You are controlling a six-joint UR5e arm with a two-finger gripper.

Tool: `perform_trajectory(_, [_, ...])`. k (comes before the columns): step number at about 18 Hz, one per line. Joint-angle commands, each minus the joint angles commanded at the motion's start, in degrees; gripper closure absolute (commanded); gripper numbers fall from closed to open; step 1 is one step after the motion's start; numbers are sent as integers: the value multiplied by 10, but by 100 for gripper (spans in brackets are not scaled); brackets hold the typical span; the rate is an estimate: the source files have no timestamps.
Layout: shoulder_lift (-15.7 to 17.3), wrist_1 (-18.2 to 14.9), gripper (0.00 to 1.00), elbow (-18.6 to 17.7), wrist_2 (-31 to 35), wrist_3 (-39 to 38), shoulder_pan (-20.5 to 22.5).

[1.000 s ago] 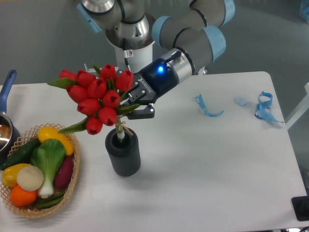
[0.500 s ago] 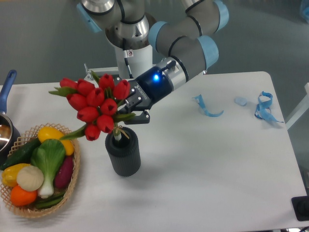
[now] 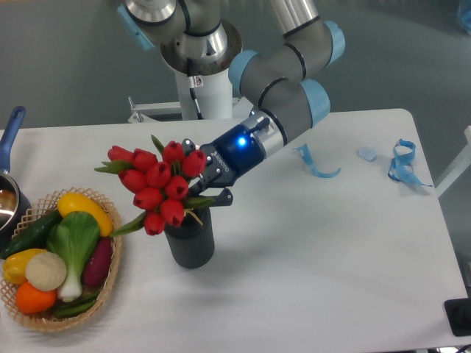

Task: Insert the flowers into the vase
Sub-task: 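Lower the tulip stems down into the grey vase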

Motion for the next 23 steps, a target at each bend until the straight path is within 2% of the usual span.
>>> perform_trajectory(6, [-14,0,81,-17,1,34,0])
perform_trajectory(8, [-20,0,73,-18,3,48,1])
perform_trajectory(10, [-23,0,69,-21,3,62,1])
perform_trajectory(13, [-23,0,30,-19,3,78,5])
perform_trajectory(14, [-23,0,21,-20,3,84,6])
perform_trajectory(16, [-22,0,17,-21,3,85,9])
perform_trajectory(17, [-22,1,12,-20,3,86,10])
perform_trajectory(18, [-21,1,1,-20,3,86,10])
perform_trajectory(20, [-20,3,0,-21,6,86,11])
perform_trajectory(23, [-14,4,0,-19,53,86,17])
